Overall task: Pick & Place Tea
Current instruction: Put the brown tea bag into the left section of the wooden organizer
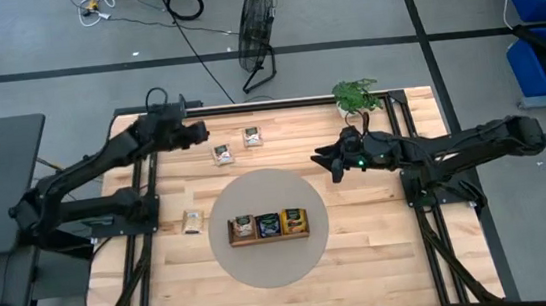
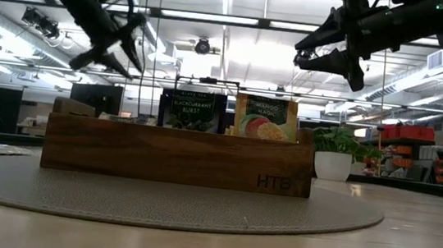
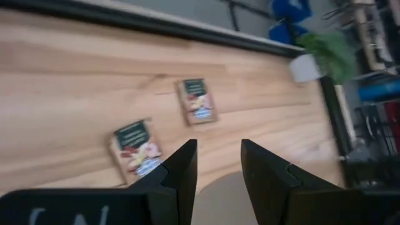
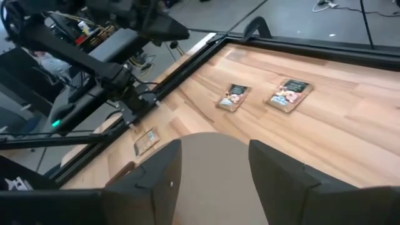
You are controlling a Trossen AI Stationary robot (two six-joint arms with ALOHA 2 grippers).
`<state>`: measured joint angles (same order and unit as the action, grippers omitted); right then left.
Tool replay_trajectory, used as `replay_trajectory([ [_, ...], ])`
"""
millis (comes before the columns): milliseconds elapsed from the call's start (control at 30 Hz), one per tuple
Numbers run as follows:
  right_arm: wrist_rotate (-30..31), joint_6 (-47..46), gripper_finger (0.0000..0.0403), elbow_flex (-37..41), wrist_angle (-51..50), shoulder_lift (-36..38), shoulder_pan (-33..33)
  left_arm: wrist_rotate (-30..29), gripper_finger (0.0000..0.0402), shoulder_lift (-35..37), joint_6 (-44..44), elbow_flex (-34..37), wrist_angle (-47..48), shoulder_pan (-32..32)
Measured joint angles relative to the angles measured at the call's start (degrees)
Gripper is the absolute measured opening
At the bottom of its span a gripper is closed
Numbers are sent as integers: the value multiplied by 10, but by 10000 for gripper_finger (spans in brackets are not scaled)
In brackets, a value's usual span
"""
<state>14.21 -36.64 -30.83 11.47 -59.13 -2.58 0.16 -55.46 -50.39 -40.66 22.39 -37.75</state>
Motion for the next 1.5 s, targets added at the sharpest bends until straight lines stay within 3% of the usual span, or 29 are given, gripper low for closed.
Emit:
replay_trajectory([
  [200,-3,0,194,0,-6,0,-5,86,126,-86,6,0,-20,-67],
  [467,-13,-4,194,0,-20,0,-5,100,126,-184,41,0,-58,-108],
  [733,-17,-4,194,0,-30,0,-5,121,126,-282,69,0,-64,-110],
  [1000,-17,-6,194,0,-31,0,-5,115,126,-312,89,0,-61,-113],
  [1200,-17,-6,194,0,-34,0,-5,78,126,-328,96,0,-64,-113],
  [1500,-17,-6,194,-1,-35,-1,-5,112,126,-361,95,-1,-71,-112],
])
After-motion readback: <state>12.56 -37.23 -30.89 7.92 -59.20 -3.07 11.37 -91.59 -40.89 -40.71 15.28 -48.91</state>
